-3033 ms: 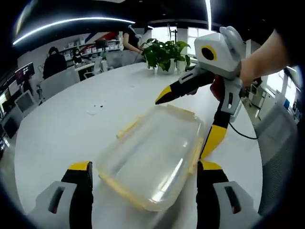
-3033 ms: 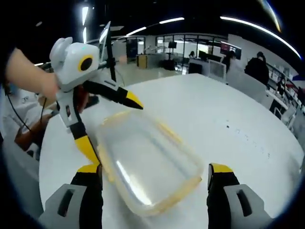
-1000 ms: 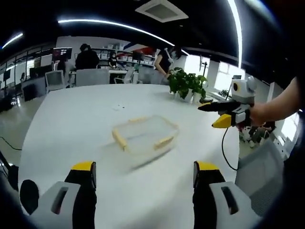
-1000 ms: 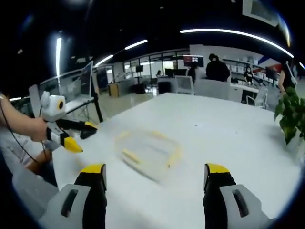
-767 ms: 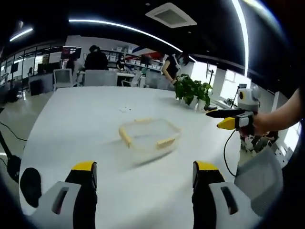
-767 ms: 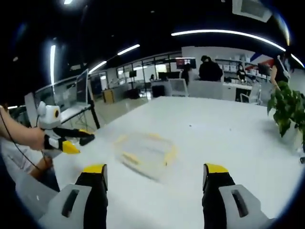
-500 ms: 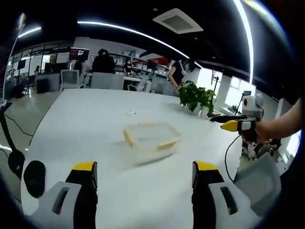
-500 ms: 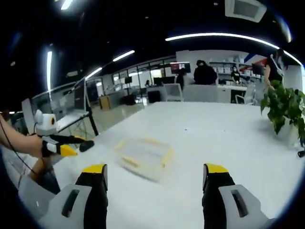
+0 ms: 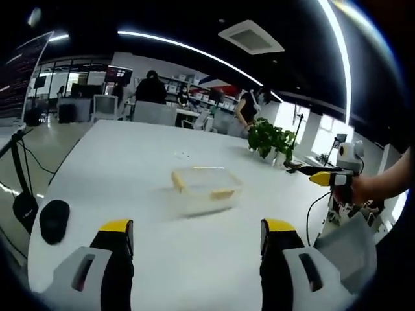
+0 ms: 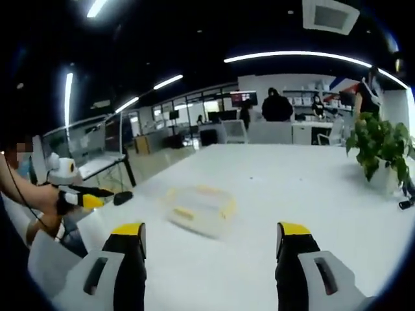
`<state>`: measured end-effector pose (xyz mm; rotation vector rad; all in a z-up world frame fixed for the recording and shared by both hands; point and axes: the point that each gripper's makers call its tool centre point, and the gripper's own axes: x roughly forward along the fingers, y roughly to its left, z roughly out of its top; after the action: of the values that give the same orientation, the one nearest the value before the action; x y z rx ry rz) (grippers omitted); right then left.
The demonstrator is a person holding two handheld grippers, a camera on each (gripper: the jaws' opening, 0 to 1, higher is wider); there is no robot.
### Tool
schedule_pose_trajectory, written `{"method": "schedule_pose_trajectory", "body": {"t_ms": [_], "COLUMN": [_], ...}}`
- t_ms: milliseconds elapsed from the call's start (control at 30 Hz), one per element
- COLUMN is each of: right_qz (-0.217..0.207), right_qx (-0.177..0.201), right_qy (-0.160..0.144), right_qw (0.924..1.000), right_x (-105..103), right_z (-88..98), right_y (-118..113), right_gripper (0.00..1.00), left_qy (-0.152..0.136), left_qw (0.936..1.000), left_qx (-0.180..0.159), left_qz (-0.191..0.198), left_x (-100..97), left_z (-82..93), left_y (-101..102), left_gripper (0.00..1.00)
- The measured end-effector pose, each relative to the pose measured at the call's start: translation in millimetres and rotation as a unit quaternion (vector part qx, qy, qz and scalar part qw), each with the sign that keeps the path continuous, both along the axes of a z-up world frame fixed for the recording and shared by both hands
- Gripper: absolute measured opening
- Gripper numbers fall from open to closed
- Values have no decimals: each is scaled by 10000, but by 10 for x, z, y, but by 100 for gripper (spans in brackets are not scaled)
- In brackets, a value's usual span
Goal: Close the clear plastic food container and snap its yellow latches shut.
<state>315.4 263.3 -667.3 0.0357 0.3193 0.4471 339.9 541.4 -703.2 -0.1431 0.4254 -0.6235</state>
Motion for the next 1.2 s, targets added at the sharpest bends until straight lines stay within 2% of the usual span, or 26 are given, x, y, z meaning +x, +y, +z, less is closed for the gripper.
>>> {"method": "schedule_pose_trajectory", "body": {"t_ms": [167,300,467,533,567,600,700,867,967,1000,1067,1133,1200], "right_qz": [-84,-122,-65,-105,-132,-149,-289,-317,-188,-121,-64,-18,-7], "right_qx": [109,171,101,207,278,243,481,246,128,96,108,108,109], "right_qy": [-13,-7,-26,-83,-274,-255,-274,-205,-96,-105,-44,66,85], "right_qw": [9999,9998,9999,9997,9992,9993,9980,9990,9997,9998,9999,9999,9999], "right_x": [-170,-300,-404,-437,-419,-423,-386,-433,-446,-446,-444,-457,-477], "right_z": [-17,-47,-86,-59,0,-7,41,-65,-133,-137,-176,-229,-235], "right_y": [-74,-93,-87,-113,-133,-167,-212,-194,-117,-89,-61,-48,-29], "right_gripper": [83,83,83,83,83,83,83,81,79,79,79,77,77], "left_qy": [-104,-60,-102,-75,-23,75,67,90,91,98,-154,-161,-196], "left_qw": [9999,9999,9999,9998,9998,9998,9997,9999,9998,9998,9994,9994,9986], "left_qx": [-13,-120,-127,-163,-176,-193,-222,-89,-198,-170,175,206,459], "left_qz": [30,40,2,71,62,72,104,-24,-10,-64,-247,-244,-196], "left_x": [-111,-209,-352,-390,-408,-434,-472,-542,-543,-553,-542,-558,-557], "left_z": [39,37,25,5,-21,-60,-88,-175,-182,-185,-169,-183,-242], "left_y": [-29,-83,-168,-185,-201,-211,-229,-358,-446,-494,-550,-570,-509], "left_gripper": [80,80,78,77,77,77,77,76,75,75,73,71,70]}}
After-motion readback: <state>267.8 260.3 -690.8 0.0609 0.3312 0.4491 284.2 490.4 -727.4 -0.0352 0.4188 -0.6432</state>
